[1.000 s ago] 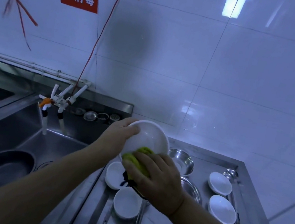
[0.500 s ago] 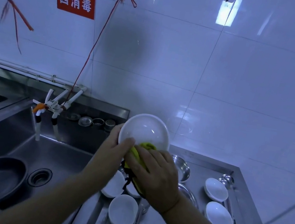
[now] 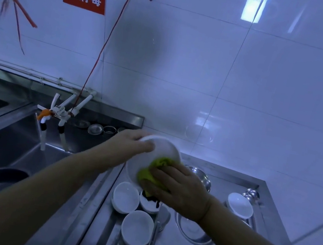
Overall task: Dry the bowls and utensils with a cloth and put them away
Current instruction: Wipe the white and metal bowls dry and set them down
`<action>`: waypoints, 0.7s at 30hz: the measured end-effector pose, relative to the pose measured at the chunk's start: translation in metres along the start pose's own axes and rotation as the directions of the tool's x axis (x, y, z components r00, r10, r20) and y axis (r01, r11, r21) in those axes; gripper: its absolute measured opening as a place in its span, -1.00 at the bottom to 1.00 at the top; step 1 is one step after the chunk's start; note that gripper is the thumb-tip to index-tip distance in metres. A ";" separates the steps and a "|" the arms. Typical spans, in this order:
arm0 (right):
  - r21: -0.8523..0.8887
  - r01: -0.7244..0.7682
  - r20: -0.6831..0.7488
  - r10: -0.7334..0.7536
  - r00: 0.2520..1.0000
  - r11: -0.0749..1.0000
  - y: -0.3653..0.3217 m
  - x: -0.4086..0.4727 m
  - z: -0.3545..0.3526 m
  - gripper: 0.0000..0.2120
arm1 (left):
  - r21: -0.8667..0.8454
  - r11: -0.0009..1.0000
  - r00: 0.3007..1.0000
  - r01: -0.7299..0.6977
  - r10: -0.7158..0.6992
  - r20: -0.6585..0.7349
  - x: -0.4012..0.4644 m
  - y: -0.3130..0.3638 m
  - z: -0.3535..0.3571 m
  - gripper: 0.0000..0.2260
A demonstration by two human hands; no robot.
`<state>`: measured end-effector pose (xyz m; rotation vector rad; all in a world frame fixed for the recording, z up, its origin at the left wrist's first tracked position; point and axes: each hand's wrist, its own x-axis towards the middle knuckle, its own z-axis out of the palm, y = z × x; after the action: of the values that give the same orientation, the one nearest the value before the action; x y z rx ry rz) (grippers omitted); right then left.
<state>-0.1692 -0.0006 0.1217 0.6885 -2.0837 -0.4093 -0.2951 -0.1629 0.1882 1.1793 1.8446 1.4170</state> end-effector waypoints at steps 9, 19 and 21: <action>-0.049 -0.360 -0.119 0.352 0.928 0.932 -0.032 0.015 0.026 -0.66 | -0.282 0.931 0.917 -0.231 0.112 -0.383 -0.001 -0.029 0.039 -0.76; 0.036 0.098 0.034 -0.099 0.994 0.995 0.012 -0.003 0.005 -0.78 | 0.078 0.997 0.995 0.015 -0.022 0.100 0.009 -0.008 -0.010 -0.74; -0.038 -0.050 0.013 0.051 0.999 0.998 0.007 0.004 0.008 -0.82 | -0.130 0.992 0.996 -0.001 -0.010 -0.088 0.007 -0.016 0.001 -0.72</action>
<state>-0.1801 0.0030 0.1233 0.6114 -2.0967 -0.4243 -0.3030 -0.1573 0.1738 1.0638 1.7823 1.5839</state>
